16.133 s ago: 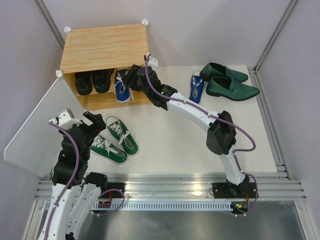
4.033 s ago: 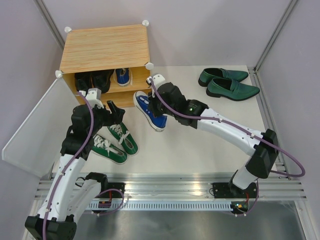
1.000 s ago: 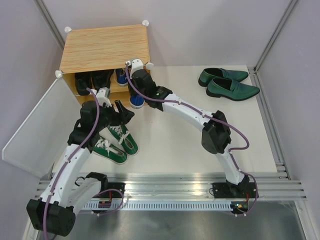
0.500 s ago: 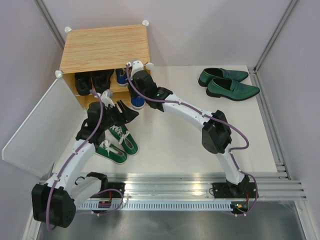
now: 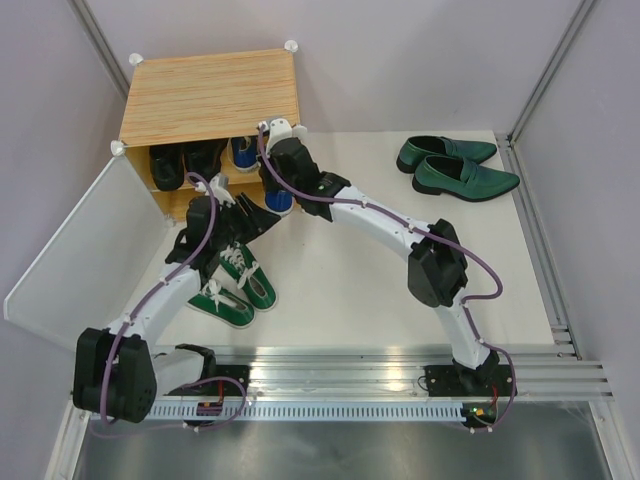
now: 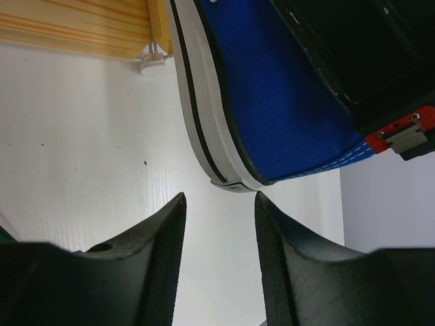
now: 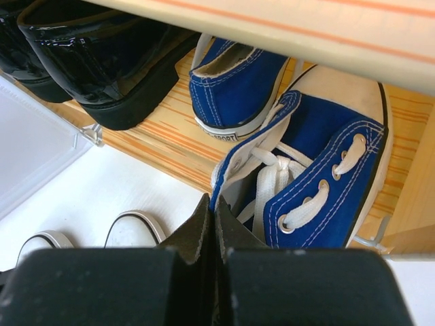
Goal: Place and organize the shoes in the shoe cabinet
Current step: Place the shoe in the shoe cabinet.
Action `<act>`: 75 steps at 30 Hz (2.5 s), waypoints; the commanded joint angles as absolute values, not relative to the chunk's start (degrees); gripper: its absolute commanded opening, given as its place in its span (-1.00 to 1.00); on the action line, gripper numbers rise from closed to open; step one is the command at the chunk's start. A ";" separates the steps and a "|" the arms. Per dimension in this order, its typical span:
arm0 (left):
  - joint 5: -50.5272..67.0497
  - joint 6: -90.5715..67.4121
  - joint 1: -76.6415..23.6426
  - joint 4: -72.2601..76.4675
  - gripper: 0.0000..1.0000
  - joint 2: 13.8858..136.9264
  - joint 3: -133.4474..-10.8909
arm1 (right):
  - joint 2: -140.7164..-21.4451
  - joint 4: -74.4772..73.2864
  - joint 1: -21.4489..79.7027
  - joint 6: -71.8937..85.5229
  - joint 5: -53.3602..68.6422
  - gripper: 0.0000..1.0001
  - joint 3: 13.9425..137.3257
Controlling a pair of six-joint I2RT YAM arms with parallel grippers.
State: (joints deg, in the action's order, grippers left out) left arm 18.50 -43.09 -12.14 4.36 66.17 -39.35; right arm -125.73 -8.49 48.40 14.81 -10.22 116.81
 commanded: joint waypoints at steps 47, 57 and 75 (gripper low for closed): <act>8.96 -43.77 -12.39 10.99 -0.19 74.00 -48.07 | -94.76 -7.74 46.41 11.78 -6.50 0.14 95.04; 8.35 -42.54 -12.30 10.72 -0.33 79.45 -52.03 | -80.08 -7.47 46.41 12.39 -10.46 0.15 78.15; 8.61 -40.52 -12.30 9.05 -0.46 88.24 -62.57 | -66.71 -6.94 46.32 14.94 -14.32 0.16 61.09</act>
State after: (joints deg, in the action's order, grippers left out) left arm 9.34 -42.87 -12.58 6.92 86.76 -58.57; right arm -68.79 -8.19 46.59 13.91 -12.62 62.63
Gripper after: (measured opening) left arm 0.276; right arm 0.580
